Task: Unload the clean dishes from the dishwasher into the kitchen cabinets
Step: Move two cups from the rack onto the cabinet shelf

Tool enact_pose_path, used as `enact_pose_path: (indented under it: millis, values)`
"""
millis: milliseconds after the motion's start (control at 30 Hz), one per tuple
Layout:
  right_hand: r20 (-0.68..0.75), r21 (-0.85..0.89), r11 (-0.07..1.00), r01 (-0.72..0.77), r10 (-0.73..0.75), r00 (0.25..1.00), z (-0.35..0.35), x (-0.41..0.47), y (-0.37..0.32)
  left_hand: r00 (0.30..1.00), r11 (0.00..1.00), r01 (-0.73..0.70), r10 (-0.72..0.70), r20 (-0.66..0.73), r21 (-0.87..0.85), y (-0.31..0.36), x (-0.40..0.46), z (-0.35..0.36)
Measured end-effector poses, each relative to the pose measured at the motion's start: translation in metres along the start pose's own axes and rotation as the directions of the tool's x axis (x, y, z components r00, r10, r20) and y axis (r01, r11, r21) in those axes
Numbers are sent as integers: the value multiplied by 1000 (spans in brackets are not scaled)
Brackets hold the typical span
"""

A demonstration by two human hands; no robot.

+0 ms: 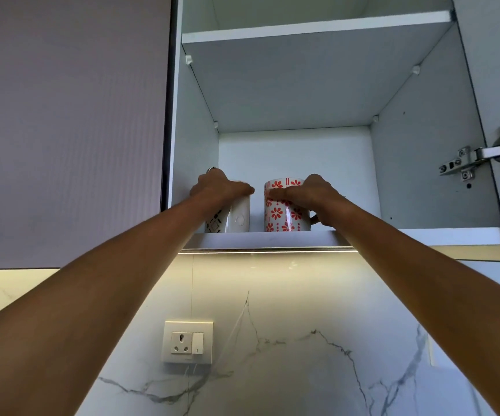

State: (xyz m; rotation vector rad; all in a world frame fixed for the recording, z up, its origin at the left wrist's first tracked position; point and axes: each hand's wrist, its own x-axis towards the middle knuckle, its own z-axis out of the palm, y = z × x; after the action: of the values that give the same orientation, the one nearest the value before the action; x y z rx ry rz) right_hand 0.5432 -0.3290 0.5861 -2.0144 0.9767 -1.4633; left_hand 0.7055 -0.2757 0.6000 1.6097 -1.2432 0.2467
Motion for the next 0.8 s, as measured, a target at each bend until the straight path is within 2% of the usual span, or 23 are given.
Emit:
enact_pose_path:
  millis: [100,300,500,700,800]
  values:
    - [62,-37,999,4,-2,998,-1,-2,-2,999,1000,-8,8,45,7,-1,0,-2]
    - [122,-202,979,16,9,992,3,-4,-8,997,989,-56,46,68,140,0,1,-5]
    - [133,-259,965,43,-9,991,8,-6,-11,990,953,-128,137,-15,273,-2,-5,-1]
    - [154,-267,964,20,22,988,9,-8,-12,995,961,-85,95,-25,263,-10,-11,0]
    - [185,-344,939,11,57,981,7,-15,-12,996,970,-70,81,-36,234,-9,-21,0]
